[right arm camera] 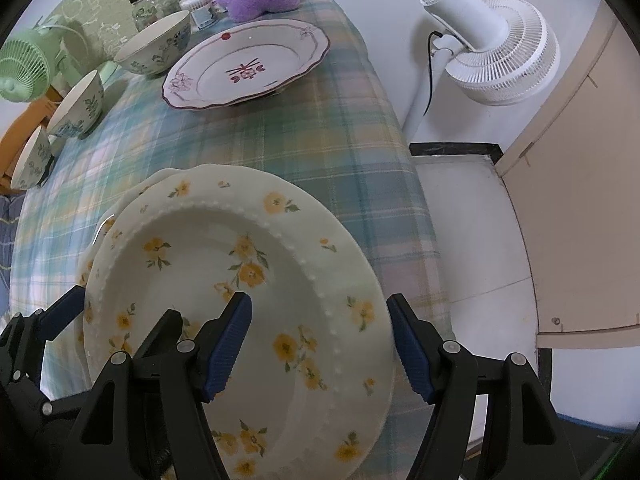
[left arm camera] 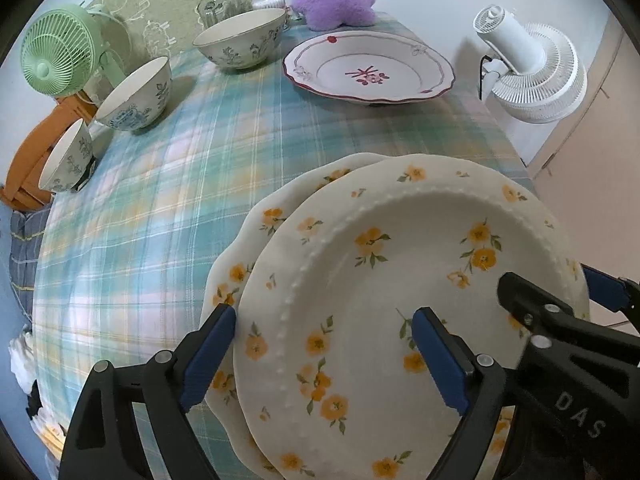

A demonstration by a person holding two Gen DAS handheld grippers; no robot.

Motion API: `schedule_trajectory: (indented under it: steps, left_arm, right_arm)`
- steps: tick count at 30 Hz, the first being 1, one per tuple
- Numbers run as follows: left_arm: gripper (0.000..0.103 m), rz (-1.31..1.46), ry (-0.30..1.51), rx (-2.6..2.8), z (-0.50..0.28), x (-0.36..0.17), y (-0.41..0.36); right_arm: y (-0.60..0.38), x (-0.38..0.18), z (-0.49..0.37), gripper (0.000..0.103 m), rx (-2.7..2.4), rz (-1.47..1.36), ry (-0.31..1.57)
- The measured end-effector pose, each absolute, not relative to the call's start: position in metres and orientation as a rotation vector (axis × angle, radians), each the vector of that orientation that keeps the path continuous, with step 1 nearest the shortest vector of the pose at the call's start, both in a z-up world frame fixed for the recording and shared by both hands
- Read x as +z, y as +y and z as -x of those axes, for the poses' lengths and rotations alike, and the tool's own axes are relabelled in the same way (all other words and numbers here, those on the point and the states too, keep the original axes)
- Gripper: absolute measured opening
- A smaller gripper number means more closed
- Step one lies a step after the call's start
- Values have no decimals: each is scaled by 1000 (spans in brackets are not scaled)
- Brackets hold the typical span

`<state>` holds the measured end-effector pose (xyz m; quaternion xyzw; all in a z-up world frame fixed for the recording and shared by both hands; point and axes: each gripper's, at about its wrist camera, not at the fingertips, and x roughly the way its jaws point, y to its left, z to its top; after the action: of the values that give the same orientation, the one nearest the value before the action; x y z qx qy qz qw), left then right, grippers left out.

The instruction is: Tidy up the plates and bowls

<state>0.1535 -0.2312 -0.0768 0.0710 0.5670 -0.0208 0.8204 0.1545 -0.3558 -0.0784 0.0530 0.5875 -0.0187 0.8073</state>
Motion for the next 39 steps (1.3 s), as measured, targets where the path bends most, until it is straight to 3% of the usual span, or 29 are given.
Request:
schedule_trajectory:
  steps: [3,6,9,25,35,39]
  left_arm:
    - [91,-154,1205,-61,-149,-74,-230]
    - [91,-150,1207,-86,-145,-71,-231]
    - [91,-142,1205,-107,-143,-69,-231]
    - [93,-124,1189,-117,-145,-66,-224]
    - [93,-109,1198,-146,-147,-63,-217]
    - [93,-110,1179,-160,-146,-55,-212]
  right_arm:
    - [-361,-71,-147,72,-50,-104,1253]
    - [-362,-63,-139,56,-44,-74,1241]
    - [-359,-63,-138,49,-41,-60,1243]
    - [-341,-72,-151,50,-63,-39,1249]
    - [-336,-73,-155,53,-91,-56,1242]
    - [-337,-69,-153,59,-100,-94,1242]
